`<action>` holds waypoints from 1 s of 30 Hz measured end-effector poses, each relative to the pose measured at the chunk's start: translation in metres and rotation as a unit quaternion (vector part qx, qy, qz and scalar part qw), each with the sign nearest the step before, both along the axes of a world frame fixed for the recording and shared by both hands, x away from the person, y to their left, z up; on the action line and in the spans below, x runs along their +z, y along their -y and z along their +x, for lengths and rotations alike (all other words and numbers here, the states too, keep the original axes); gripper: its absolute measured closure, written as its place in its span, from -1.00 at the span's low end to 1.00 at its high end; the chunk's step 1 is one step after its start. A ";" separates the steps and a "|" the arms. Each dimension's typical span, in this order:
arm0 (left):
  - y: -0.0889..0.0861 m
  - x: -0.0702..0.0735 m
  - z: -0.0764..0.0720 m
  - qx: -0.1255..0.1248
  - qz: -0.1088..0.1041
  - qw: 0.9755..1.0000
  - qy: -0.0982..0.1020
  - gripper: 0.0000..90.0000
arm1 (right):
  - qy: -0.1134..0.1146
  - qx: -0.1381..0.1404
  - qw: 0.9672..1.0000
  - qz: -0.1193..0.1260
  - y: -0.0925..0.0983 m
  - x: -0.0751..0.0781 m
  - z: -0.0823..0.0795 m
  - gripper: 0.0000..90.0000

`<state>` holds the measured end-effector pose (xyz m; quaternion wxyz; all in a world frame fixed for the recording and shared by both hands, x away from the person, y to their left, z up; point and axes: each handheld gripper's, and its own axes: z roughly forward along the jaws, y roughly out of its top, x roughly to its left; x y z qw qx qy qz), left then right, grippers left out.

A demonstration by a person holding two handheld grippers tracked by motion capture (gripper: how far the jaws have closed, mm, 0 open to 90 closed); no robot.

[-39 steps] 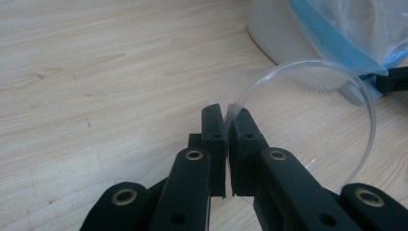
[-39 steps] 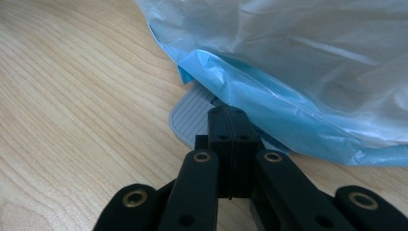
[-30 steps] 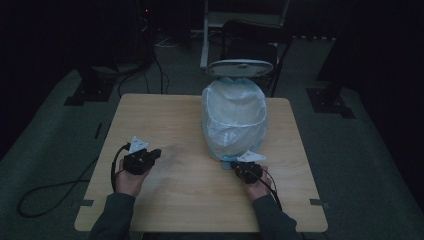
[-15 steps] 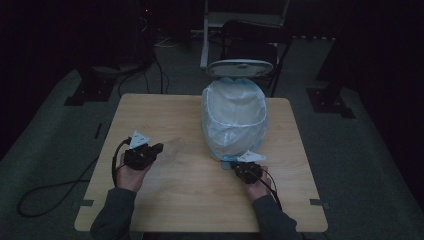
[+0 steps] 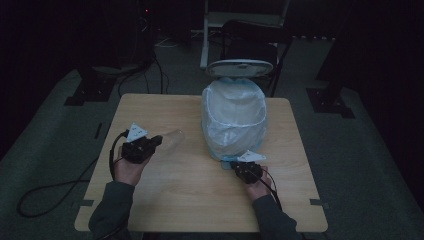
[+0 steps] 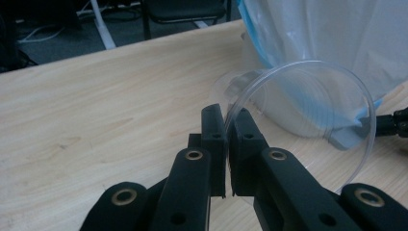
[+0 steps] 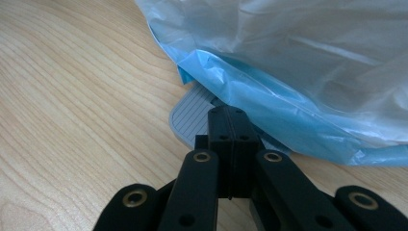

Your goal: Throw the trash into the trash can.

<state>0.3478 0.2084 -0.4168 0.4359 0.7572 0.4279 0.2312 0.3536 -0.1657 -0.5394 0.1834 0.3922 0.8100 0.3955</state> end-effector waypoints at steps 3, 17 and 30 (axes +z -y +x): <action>0.000 0.004 0.001 0.001 0.000 1.000 0.005 0.94 | 0.000 0.000 1.000 0.000 0.000 0.000 0.000 1.00; -0.005 0.026 0.006 -0.008 -0.014 1.000 0.023 0.94 | -0.001 0.000 1.000 0.000 0.000 0.000 0.000 1.00; 0.000 0.040 0.011 -0.017 -0.009 0.999 0.034 0.94 | 0.000 0.001 1.000 -0.001 0.000 0.000 0.000 1.00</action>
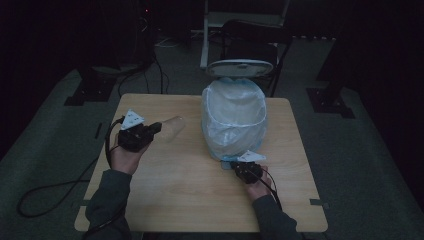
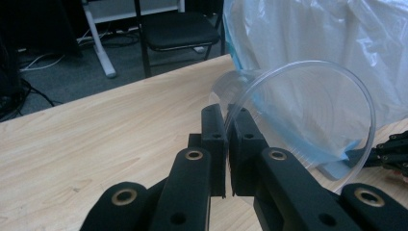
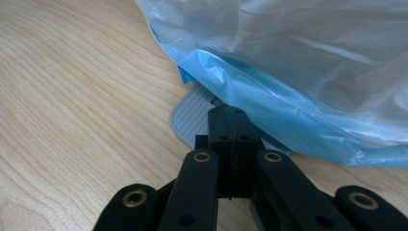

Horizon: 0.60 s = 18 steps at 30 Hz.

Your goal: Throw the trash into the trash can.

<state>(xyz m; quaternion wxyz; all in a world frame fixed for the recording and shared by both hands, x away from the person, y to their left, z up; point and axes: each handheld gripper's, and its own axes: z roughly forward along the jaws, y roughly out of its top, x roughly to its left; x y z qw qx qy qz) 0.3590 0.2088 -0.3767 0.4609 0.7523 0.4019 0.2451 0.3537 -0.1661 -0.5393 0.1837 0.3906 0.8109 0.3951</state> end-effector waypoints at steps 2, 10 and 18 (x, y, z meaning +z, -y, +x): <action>0.001 0.003 0.001 -0.001 -0.001 1.000 0.003 0.94 | 0.000 -0.001 1.000 0.001 0.000 0.000 0.000 1.00; 0.006 0.013 0.003 -0.010 0.002 1.000 0.013 0.94 | 0.000 -0.001 1.000 0.001 0.000 0.000 0.000 1.00; 0.005 0.021 0.005 -0.010 -0.003 1.000 0.021 0.94 | 0.000 0.000 1.000 0.000 0.000 0.000 0.000 1.00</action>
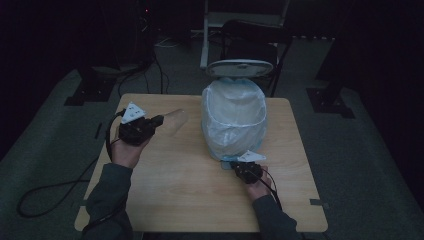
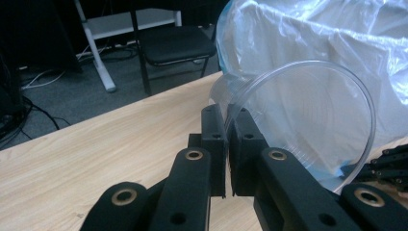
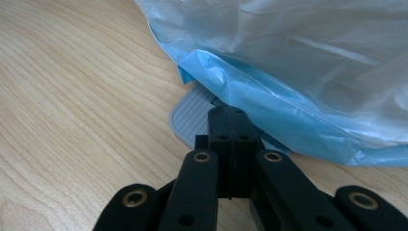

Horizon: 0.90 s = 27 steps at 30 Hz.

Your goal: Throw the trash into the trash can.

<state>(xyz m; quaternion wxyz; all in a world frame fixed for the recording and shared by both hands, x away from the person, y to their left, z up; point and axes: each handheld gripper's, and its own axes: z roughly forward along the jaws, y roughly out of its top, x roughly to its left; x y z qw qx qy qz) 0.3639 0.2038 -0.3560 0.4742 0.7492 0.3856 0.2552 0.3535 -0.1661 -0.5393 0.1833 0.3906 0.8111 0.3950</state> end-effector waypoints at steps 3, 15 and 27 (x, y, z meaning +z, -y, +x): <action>-0.001 0.003 0.000 0.001 -0.003 1.000 0.003 0.94 | 0.000 -0.001 1.000 0.000 0.000 0.000 0.000 1.00; -0.002 0.013 0.002 0.001 -0.004 1.000 0.013 0.94 | 0.003 -0.001 1.000 -0.003 -0.001 0.000 -0.001 1.00; 0.005 0.023 0.007 -0.011 -0.002 1.000 0.021 0.94 | 0.004 0.000 1.000 -0.004 -0.001 0.000 -0.001 1.00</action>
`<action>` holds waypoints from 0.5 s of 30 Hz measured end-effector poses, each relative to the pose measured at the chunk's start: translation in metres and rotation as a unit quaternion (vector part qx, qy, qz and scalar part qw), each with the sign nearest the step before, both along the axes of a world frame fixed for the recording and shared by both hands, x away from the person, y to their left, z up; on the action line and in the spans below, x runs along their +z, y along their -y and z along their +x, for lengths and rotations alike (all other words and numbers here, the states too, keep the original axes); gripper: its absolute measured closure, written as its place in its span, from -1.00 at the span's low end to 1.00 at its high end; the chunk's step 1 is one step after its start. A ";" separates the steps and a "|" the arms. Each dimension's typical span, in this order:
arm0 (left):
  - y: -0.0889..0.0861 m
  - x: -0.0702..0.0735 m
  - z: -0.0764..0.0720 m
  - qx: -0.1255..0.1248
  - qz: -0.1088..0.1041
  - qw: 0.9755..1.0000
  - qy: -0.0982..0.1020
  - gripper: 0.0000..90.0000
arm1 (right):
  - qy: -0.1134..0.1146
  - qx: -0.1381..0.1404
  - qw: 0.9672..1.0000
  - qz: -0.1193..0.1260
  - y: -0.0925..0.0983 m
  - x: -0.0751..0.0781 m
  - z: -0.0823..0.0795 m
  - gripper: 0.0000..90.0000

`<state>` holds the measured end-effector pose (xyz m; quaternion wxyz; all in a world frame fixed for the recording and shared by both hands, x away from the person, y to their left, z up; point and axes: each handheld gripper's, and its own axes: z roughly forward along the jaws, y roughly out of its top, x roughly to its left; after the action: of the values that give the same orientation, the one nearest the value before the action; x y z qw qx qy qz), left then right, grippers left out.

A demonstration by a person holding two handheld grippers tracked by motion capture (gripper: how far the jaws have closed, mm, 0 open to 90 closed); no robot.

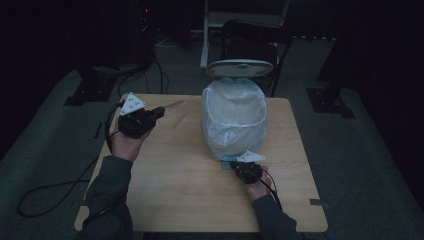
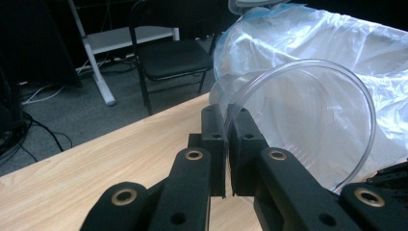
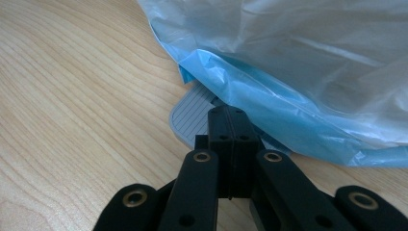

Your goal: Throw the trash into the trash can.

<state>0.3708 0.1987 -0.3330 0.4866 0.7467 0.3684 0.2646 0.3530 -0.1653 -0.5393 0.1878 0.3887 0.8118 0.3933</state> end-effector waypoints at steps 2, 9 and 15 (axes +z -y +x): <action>0.001 0.002 0.000 -0.001 -0.002 1.000 0.003 0.94 | 0.001 0.000 1.000 -0.001 0.000 0.000 0.000 1.00; 0.004 0.009 0.003 -0.006 0.001 1.000 0.007 0.94 | 0.004 0.000 1.000 -0.003 0.000 0.000 0.000 1.00; 0.008 0.015 0.006 -0.011 -0.001 1.000 0.011 0.94 | 0.002 -0.001 1.000 -0.002 0.000 0.000 0.000 1.00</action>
<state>0.3763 0.1904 -0.3183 0.4939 0.7473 0.3552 0.2673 0.3527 -0.1650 -0.5394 0.1903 0.3883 0.8118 0.3923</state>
